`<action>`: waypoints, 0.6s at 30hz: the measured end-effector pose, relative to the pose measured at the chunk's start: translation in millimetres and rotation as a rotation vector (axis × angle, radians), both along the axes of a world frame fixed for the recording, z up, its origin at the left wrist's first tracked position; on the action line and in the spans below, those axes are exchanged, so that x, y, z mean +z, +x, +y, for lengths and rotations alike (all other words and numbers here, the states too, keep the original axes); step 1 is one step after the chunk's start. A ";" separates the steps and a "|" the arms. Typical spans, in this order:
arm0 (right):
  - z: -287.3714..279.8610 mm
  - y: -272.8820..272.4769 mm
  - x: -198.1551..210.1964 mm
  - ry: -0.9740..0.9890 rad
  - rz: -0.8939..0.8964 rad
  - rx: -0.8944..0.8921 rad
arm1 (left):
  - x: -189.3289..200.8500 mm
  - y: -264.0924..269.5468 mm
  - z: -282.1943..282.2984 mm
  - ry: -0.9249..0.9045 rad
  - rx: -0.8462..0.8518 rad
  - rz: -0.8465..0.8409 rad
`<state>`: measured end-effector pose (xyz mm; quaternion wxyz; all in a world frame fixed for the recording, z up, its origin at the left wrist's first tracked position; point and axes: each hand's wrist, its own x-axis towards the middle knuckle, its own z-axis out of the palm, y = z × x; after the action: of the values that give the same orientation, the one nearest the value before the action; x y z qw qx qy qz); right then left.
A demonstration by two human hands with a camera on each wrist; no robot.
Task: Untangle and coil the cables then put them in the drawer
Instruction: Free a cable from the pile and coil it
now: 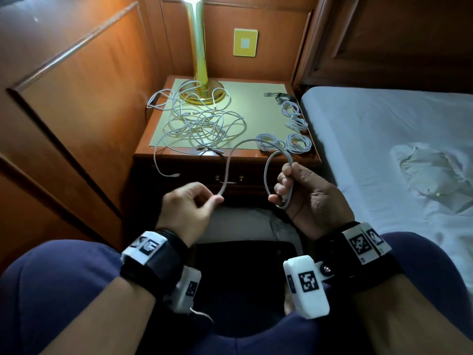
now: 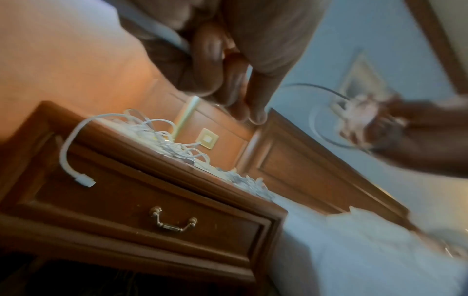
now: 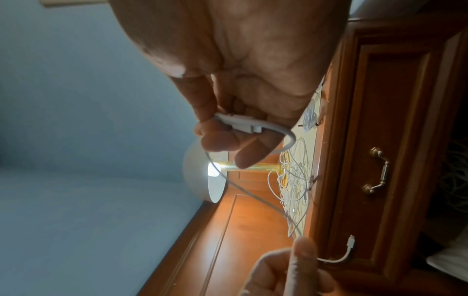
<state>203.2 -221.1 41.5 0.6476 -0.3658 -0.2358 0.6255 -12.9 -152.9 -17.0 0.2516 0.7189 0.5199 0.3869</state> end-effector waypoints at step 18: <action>-2.2 -16.7 -23.0 0.035 -0.812 -0.040 | 11.7 15.6 -28.4 0.169 -0.630 -0.165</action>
<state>186.5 -223.2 18.4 0.5199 -0.5765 -0.4756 0.4136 2.7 -181.3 -5.3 0.3395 0.8288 0.2163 0.3887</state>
